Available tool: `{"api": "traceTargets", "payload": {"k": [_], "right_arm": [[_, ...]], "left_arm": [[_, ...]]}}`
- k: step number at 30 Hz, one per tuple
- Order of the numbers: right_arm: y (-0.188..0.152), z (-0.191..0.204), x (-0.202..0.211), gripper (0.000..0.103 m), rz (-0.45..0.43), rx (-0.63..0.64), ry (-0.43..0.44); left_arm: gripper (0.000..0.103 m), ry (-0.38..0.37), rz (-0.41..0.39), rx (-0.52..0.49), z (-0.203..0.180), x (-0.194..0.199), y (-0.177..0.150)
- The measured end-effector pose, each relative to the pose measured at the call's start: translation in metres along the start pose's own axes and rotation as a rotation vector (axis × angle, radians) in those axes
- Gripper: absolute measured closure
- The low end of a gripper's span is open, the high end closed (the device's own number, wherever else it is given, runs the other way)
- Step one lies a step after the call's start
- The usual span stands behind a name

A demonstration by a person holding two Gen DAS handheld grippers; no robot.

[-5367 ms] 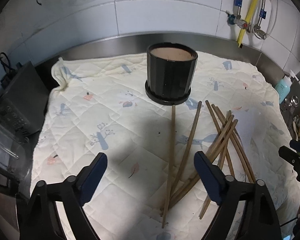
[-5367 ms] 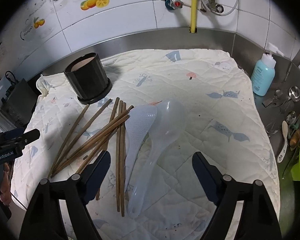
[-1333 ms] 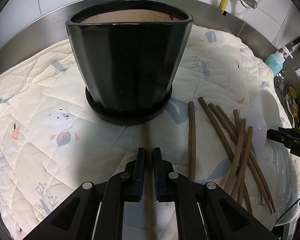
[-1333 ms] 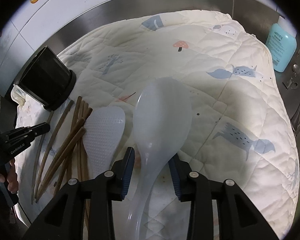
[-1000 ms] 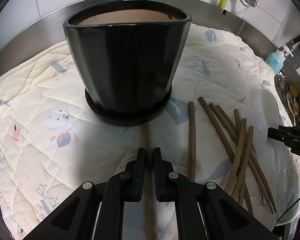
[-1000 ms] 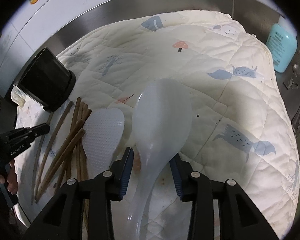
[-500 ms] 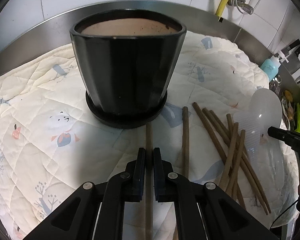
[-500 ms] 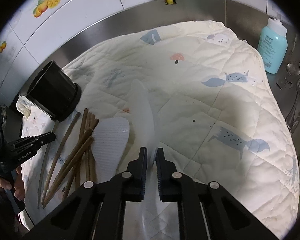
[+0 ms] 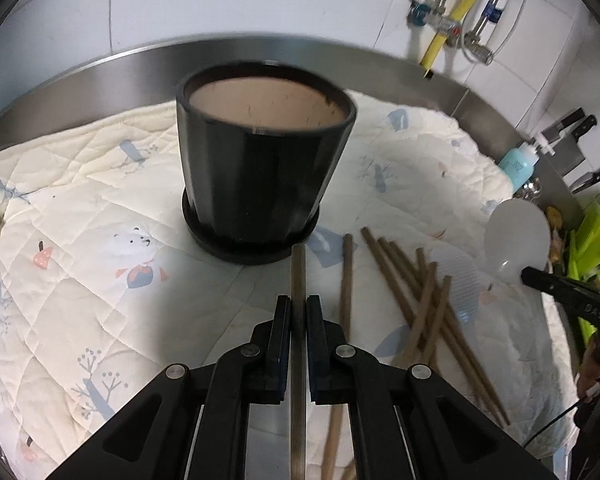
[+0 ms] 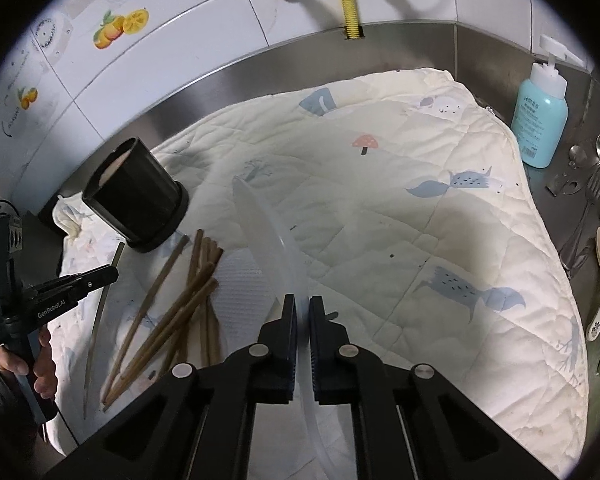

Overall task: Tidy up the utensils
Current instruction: 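Lift the chopstick and white ladle with both tools toward the black holder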

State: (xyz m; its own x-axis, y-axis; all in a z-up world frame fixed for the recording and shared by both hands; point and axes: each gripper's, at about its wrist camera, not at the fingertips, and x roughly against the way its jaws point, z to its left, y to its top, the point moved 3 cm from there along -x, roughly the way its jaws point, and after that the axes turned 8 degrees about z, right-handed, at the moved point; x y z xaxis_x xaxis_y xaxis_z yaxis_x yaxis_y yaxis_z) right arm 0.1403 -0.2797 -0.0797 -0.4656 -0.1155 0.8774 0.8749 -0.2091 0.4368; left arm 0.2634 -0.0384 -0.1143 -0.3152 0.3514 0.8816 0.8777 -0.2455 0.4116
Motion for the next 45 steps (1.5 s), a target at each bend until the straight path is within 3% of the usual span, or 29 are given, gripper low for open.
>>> {"api": "traceTargets", "payload": {"k": [8,12,17,21,26,32,39,45], "right_arm": [[0.014,0.018,0.024,0.096,-0.072,0.013,0.104],[0.025,0.034,0.037,0.096,-0.124,0.034,0.162],[0.042,0.054,0.047,0.095,-0.177,0.047,0.242],[0.054,0.067,0.050,0.095,-0.202,0.053,0.277],[0.063,0.078,0.054,0.095,-0.232,0.063,0.294],[0.079,0.089,0.054,0.095,-0.276,0.062,0.314],[0.094,0.105,0.056,0.095,-0.331,0.078,0.368],[0.108,0.116,0.054,0.095,-0.380,0.080,0.424]], "left_arm": [[0.096,-0.079,-0.121,0.063,0.007,0.061,0.013],[0.096,-0.105,-0.233,0.078,0.012,0.102,0.033],[0.096,-0.114,-0.430,0.053,0.013,0.153,0.073],[0.096,-0.129,-0.553,0.044,0.018,0.174,0.108],[0.096,-0.164,-0.679,0.043,0.029,0.181,0.143],[0.096,-0.157,-0.770,0.048,0.036,0.165,0.169],[0.096,-0.055,-0.895,0.012,0.031,0.156,0.181],[0.096,-0.007,-0.921,0.011,0.033,0.136,0.167]]}}
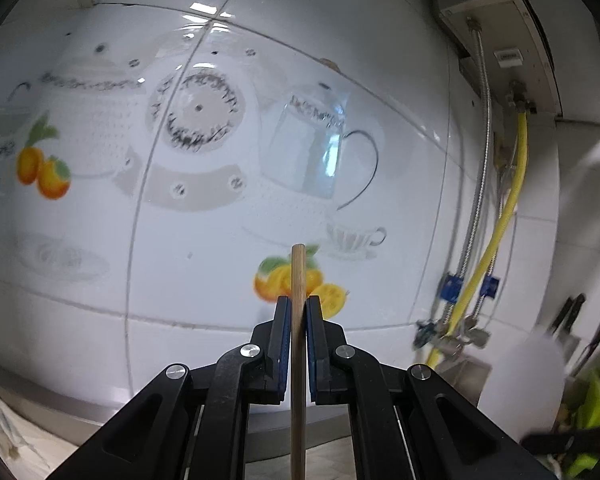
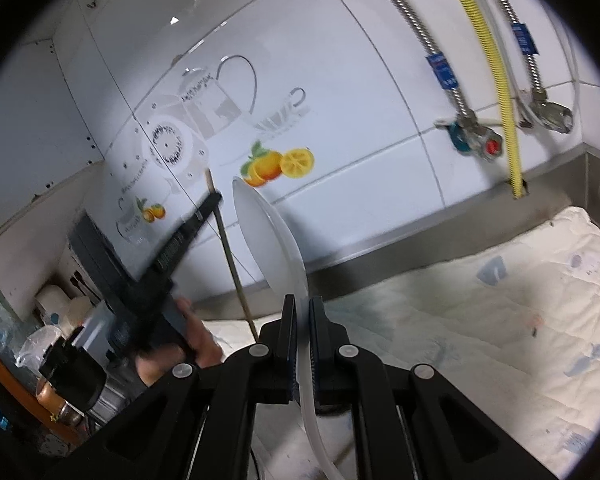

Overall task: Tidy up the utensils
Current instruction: 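Lift the chopstick and white ladle with both tools toward the black holder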

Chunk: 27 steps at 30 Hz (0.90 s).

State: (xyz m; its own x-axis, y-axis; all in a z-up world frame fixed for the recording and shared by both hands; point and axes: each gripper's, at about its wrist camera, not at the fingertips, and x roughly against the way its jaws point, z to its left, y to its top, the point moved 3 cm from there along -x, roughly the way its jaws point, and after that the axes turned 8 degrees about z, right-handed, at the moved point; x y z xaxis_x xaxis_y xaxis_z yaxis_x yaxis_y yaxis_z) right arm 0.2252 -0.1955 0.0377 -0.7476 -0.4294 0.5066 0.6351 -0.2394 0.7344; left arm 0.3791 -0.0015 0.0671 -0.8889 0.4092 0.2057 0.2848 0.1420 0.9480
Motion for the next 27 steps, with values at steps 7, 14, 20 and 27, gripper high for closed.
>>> {"api": "traceTargets", "payload": {"k": [7,14,20,27], "right_arm": [[0.019,-0.003,-0.021,0.095,-0.100,-0.063,0.105],[0.032,0.002,-0.048,0.095,-0.157,-0.107,0.220],[0.035,-0.002,-0.073,0.095,-0.165,-0.161,0.284],[0.028,-0.003,-0.104,0.095,-0.116,-0.156,0.260]], "left_arm": [[0.096,0.008,0.054,0.052,0.014,0.009,-0.025],[0.096,0.022,0.114,0.070,0.026,0.030,-0.036],[0.096,0.049,0.170,0.109,0.044,0.047,-0.047],[0.094,0.054,0.226,0.113,0.049,0.049,-0.052]]}}
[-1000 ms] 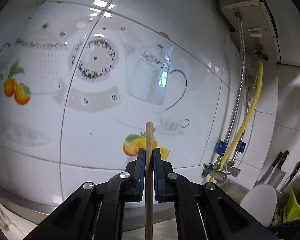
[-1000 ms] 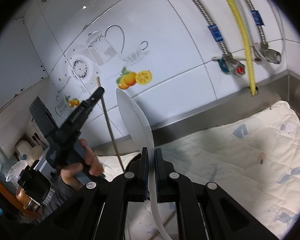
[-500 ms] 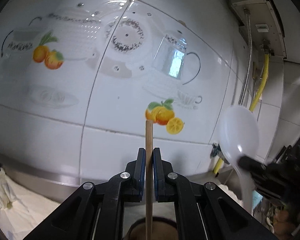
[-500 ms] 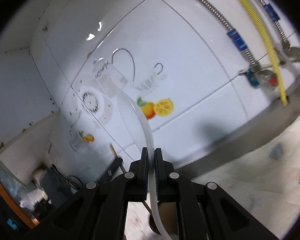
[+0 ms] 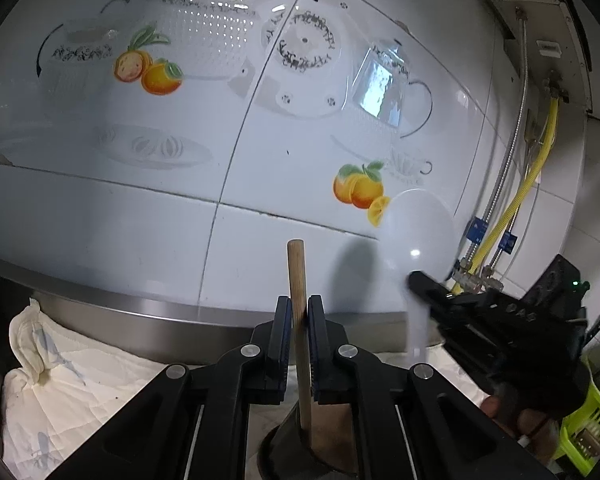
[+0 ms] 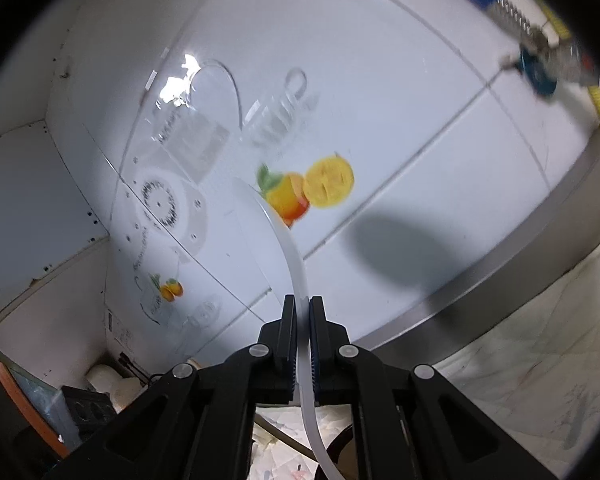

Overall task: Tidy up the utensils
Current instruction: 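Lower chopstick and ladle into the black holder and open both tools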

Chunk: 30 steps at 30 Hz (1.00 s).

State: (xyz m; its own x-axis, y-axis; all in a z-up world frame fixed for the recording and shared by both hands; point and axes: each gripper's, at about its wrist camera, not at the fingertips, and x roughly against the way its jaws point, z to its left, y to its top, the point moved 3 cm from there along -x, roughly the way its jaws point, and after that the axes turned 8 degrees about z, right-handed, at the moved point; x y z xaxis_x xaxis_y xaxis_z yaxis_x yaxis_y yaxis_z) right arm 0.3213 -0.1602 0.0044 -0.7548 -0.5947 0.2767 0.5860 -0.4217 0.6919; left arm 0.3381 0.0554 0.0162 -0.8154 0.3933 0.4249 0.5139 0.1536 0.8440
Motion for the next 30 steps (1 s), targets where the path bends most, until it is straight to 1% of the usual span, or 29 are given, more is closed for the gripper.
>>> {"api": "traceTargets", "payload": {"k": [3,5,7,9,10,11,12,13,15,18,21,22,23,24,26,28,30], "right_arm": [[-0.006,-0.006,-0.004,0.095,0.032,0.003,-0.027],[-0.010,-0.010,-0.004,0.095,0.052,-0.004,-0.053],[-0.012,-0.013,-0.005,0.095,0.081,-0.006,-0.080],[-0.016,-0.014,-0.001,0.094,0.111,0.015,-0.122],[-0.019,-0.014,-0.002,0.092,0.124,0.030,-0.137],[-0.021,-0.013,-0.001,0.092,0.136,0.042,-0.154],[-0.023,-0.012,0.001,0.092,0.151,0.047,-0.168],[-0.024,-0.012,0.001,0.092,0.162,0.049,-0.173],[-0.026,-0.012,0.004,0.092,0.174,0.057,-0.192],[-0.028,-0.016,0.007,0.092,0.211,0.056,-0.223],[-0.030,-0.015,0.010,0.091,0.229,0.058,-0.250],[-0.031,-0.015,0.011,0.091,0.240,0.059,-0.259],[-0.031,-0.013,0.012,0.087,0.248,0.061,-0.261],[-0.032,-0.010,0.013,0.084,0.253,0.071,-0.270],[-0.033,-0.006,0.017,0.074,0.260,0.096,-0.288],[-0.035,-0.001,0.022,0.069,0.270,0.114,-0.294],[-0.037,0.002,0.029,0.067,0.279,0.131,-0.300]], "left_arm": [[0.094,-0.018,0.022,0.005,-0.001,-0.002,0.001],[0.093,-0.014,0.030,-0.002,-0.003,-0.003,0.002],[0.093,-0.014,0.053,-0.008,-0.004,-0.006,0.001],[0.092,-0.001,0.060,-0.015,-0.006,-0.007,0.000],[0.088,0.007,0.067,-0.017,-0.006,-0.007,0.000],[0.077,0.011,0.077,-0.016,-0.006,-0.008,-0.001],[0.069,0.020,0.088,-0.014,-0.006,-0.008,-0.001],[0.057,0.029,0.094,-0.013,-0.006,-0.008,-0.002],[0.055,0.043,0.092,-0.018,-0.006,-0.004,-0.002],[0.055,0.056,0.114,-0.033,-0.005,0.000,-0.001],[0.055,0.070,0.124,-0.035,-0.004,0.007,-0.001],[0.052,0.073,0.129,-0.035,-0.004,0.010,-0.001],[0.048,0.085,0.141,-0.034,-0.003,0.011,-0.002],[0.048,0.096,0.156,-0.034,-0.002,0.013,-0.004],[0.048,0.101,0.169,-0.040,-0.002,0.018,-0.007],[0.048,0.123,0.186,-0.048,-0.002,0.022,-0.011],[0.048,0.127,0.203,-0.047,-0.002,0.026,-0.016]]}}
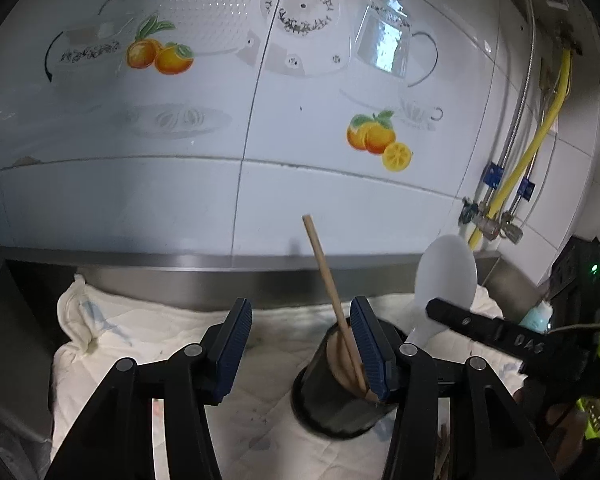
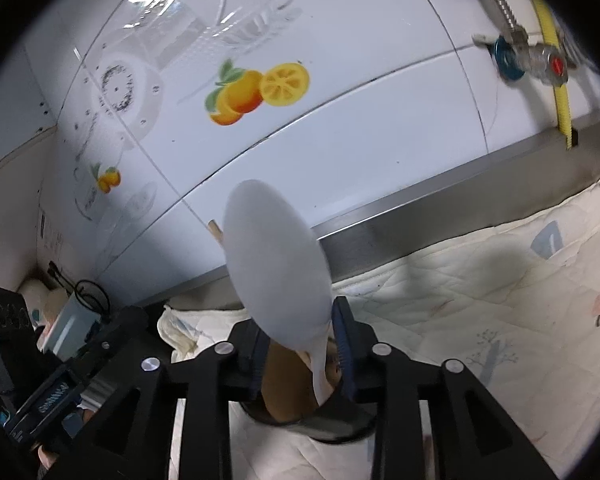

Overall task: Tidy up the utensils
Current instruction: 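Lower chopstick and ladle into the black holder and open both tools, then lower the left tool onto another wooden chopstick and close on it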

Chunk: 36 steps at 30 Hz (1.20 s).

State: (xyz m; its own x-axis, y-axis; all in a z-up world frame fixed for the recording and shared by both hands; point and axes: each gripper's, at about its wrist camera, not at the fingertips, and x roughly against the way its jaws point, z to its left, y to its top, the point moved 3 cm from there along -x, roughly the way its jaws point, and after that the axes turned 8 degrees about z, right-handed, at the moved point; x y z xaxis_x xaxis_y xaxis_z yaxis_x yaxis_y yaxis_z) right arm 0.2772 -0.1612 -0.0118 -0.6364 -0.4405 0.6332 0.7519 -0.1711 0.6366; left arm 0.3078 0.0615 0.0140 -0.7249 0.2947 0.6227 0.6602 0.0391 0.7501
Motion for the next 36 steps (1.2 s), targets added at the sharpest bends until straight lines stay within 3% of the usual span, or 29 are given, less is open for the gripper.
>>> {"api": "traceTargets", "payload": {"k": [18,27,36], "right_arm": [[-0.025,0.008,0.066,0.058,0.019,0.099,-0.024],[-0.067,-0.015,0.094,0.058,0.119,0.075,-0.108],[-0.113,-0.049,0.098,0.058,0.201,-0.007,-0.180]], "left_arm": [[0.048,-0.004,0.166,-0.030,-0.025,0.019,-0.057],[0.048,-0.031,0.239,-0.035,-0.038,0.020,-0.089],[0.048,-0.094,0.318,-0.131,-0.074,0.002,-0.121]]}}
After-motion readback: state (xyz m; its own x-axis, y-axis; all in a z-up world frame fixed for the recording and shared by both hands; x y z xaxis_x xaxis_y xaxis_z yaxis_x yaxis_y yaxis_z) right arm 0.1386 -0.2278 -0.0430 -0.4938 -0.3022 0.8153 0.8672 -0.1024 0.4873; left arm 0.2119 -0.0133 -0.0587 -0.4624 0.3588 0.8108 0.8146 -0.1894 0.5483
